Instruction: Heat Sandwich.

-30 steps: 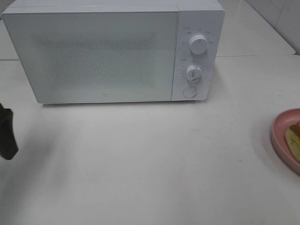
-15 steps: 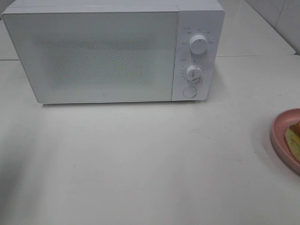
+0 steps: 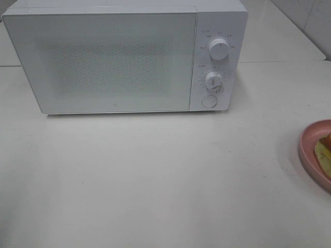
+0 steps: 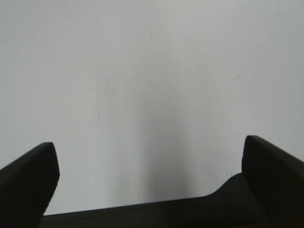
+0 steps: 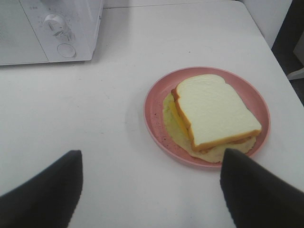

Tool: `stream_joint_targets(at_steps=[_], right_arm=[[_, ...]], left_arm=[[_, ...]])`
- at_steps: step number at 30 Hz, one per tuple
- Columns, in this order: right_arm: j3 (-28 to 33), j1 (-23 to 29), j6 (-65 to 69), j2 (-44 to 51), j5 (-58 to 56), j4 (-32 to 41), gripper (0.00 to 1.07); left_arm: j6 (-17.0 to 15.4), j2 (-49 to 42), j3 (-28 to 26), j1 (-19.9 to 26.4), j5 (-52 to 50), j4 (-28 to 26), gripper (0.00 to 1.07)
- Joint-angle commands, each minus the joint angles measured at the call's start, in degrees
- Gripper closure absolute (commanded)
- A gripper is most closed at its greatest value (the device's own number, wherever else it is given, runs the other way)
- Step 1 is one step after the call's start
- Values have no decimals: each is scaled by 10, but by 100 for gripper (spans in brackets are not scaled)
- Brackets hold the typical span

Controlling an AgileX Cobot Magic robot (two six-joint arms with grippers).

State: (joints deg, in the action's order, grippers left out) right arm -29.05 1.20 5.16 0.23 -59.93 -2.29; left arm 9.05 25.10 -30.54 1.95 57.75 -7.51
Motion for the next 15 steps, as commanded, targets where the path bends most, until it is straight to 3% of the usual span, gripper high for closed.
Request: stream_joint_targets(at_steps=[1, 7, 15], right_arm=[[0, -1, -3, 15, 5, 1, 31], [0, -1, -3, 15, 5, 1, 31], [0, -1, -4, 15, 5, 1, 31]], left_arm=[[-16, -74, 20, 2, 14, -3, 3], [-45, -199, 22, 2, 13, 13, 3], [-51, -270, 22, 2, 13, 21, 3]])
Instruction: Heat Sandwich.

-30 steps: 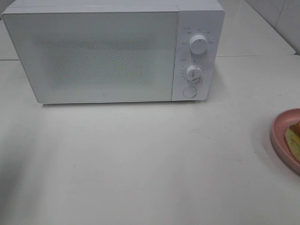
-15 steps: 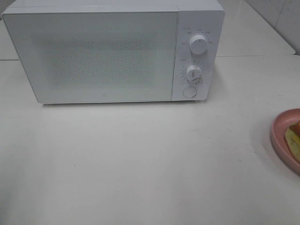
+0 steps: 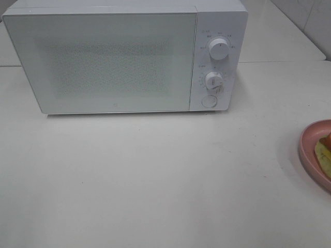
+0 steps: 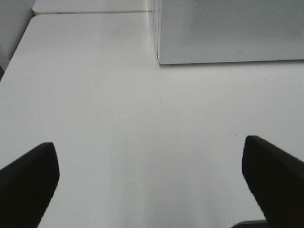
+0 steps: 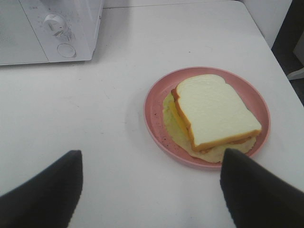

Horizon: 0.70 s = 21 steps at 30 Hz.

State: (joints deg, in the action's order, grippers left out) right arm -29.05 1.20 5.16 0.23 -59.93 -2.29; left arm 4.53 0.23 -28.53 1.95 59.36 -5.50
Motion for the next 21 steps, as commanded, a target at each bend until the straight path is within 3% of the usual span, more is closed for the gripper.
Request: stream_joint_targets(at_steps=[1, 21], right_arm=[[0, -1, -4, 15, 5, 1, 31], [0, -1, -3, 10, 5, 1, 31]], left_arm=[[-6, -18, 2, 2, -3, 1, 3], [-6, -20, 2, 2, -4, -1, 3]])
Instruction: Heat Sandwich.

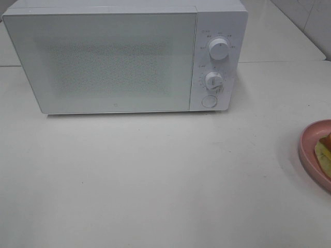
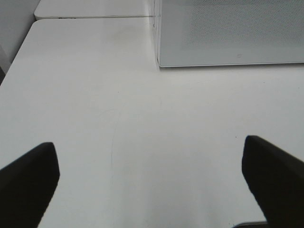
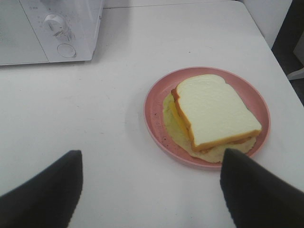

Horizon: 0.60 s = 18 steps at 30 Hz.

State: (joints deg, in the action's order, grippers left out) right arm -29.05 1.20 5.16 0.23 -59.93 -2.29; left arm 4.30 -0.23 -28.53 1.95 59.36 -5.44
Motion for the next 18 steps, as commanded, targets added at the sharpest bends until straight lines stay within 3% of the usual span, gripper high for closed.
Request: stream_joint_targets(at_steps=[1, 18], right_arm=[[0, -1, -3, 10, 5, 1, 31], [0, -1, -5, 10, 5, 1, 31]], left_arm=[[-3, -15, 2, 2, -4, -1, 3], [-3, -15, 2, 2, -4, -1, 3]])
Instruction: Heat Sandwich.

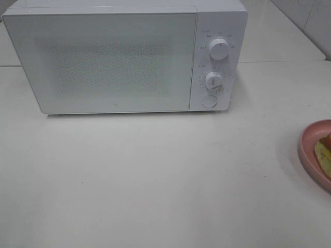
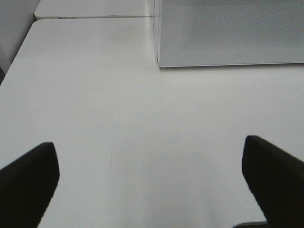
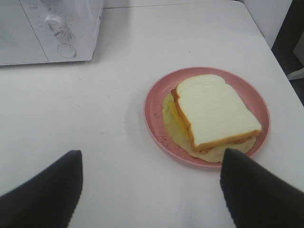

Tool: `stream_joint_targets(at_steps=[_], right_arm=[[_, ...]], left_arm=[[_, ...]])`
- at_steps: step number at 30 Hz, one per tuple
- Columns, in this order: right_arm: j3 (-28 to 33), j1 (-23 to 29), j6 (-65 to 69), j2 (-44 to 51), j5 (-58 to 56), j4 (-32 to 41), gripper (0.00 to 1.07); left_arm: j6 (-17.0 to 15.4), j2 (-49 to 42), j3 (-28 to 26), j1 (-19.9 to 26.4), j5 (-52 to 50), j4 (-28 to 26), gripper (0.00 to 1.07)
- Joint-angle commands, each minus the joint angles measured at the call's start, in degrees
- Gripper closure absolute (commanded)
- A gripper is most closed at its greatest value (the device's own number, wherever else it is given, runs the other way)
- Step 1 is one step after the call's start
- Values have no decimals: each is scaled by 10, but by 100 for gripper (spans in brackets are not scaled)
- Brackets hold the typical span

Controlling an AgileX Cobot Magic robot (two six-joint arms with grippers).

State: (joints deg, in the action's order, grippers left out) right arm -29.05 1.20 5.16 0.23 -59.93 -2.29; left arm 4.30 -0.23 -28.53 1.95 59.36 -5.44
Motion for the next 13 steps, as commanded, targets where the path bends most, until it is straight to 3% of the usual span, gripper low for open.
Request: stream_joint_targets(at_steps=[1, 13], right_arm=[[0, -1, -5, 10, 5, 1, 31], [0, -1, -4, 10, 5, 1, 31]], left_arm=[[-3, -15, 2, 2, -4, -1, 3], [-3, -15, 2, 2, -4, -1, 3]])
